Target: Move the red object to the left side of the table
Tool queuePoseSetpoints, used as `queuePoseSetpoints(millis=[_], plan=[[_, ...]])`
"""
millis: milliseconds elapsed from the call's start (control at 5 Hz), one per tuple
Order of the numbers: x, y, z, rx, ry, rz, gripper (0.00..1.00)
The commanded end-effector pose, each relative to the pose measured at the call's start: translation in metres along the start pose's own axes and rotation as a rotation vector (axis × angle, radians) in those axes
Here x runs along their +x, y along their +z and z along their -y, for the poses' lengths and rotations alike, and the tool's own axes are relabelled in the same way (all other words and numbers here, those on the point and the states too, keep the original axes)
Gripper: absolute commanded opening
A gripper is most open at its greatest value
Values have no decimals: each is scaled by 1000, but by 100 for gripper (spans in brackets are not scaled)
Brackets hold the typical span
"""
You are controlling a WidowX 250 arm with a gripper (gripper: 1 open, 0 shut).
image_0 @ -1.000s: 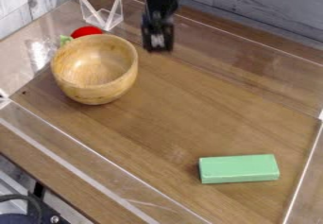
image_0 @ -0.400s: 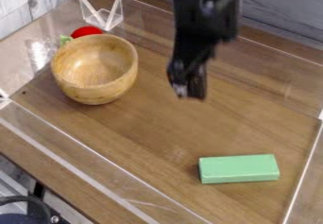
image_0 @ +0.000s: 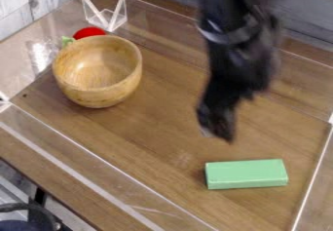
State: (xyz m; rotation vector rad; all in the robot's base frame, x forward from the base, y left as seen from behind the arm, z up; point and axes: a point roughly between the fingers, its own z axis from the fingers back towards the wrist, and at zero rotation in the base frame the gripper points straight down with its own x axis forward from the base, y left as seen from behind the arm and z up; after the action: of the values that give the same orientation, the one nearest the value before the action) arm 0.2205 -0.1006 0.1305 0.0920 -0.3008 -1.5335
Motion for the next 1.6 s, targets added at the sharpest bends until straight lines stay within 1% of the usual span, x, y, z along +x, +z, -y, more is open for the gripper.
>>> queuePoseSetpoints(millis=[0, 200, 600, 1000, 1200, 1400], plan=[[22, -6, 0, 23, -17, 7, 100], [25, -13, 5, 1, -61, 18, 100], [-2, -12, -5, -17, -81, 45, 100], [6, -16, -6, -36, -90, 36, 100], [5, -24, -4, -32, -41, 32, 100], [2, -30, -4, -33, -27, 39, 100]])
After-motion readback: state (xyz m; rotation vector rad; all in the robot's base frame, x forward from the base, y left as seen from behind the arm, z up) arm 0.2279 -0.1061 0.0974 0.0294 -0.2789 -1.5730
